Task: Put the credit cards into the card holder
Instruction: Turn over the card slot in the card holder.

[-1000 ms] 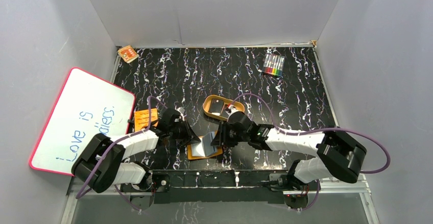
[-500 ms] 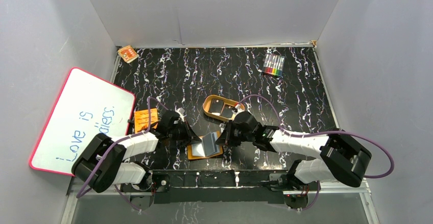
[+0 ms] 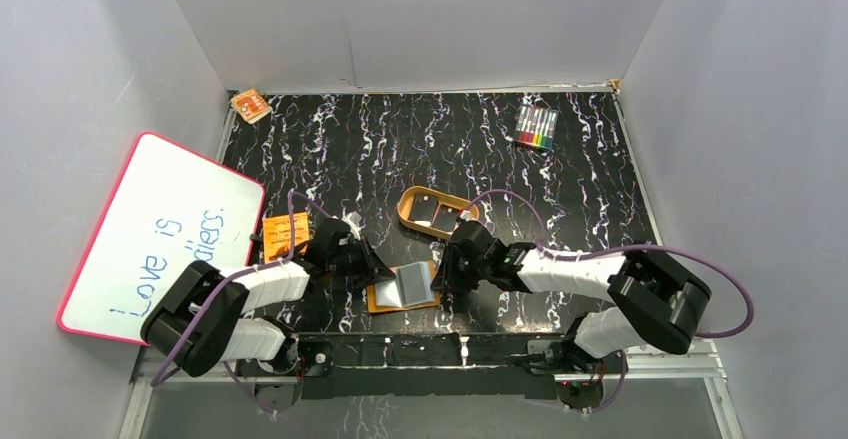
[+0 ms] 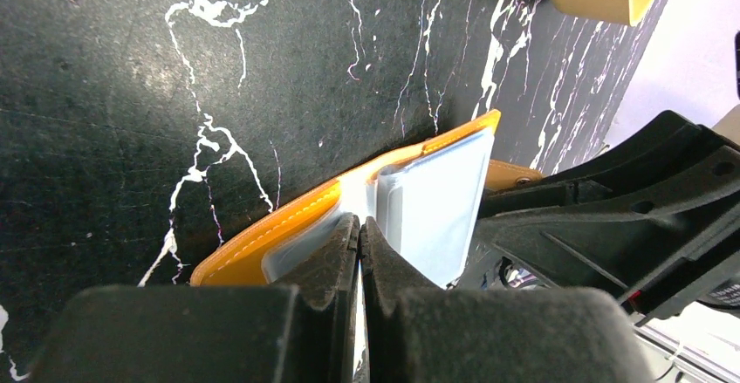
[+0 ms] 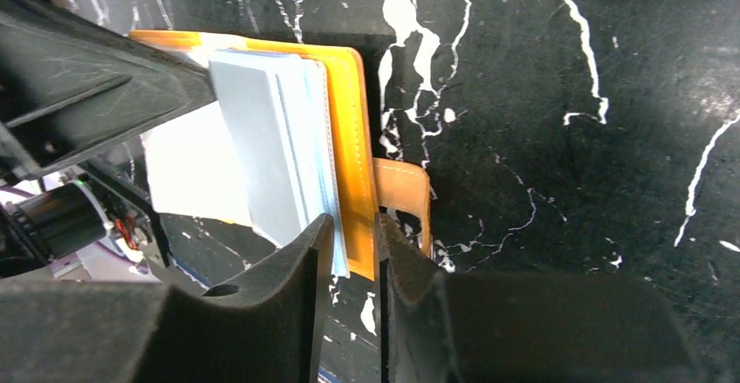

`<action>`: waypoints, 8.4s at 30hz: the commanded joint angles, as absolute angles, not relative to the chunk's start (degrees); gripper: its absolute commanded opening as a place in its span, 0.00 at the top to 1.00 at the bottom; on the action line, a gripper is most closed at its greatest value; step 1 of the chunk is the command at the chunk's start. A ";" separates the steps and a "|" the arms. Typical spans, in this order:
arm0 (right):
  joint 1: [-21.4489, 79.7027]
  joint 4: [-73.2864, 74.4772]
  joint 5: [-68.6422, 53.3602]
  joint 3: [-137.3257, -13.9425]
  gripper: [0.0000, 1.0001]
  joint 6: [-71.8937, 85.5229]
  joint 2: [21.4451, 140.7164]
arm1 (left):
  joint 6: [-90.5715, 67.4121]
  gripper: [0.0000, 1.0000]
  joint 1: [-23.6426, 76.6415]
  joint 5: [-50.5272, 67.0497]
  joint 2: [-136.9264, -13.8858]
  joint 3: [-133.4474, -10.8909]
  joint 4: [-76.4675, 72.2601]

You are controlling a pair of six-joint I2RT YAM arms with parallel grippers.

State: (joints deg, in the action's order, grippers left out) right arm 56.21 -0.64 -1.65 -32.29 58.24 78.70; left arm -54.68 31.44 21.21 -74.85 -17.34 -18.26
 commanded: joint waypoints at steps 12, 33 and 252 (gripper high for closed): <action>55.91 -3.33 -5.15 -37.19 0.69 54.79 84.03 | -52.86 1.00 31.73 17.30 -78.34 -14.02 -10.31; 57.74 -11.94 -13.79 -41.05 0.60 54.23 87.42 | -53.75 1.00 31.73 18.29 -77.84 -14.42 -10.73; 55.68 -0.32 -3.22 -37.76 1.00 54.76 76.34 | -47.03 0.96 31.73 16.05 -60.91 -30.02 13.83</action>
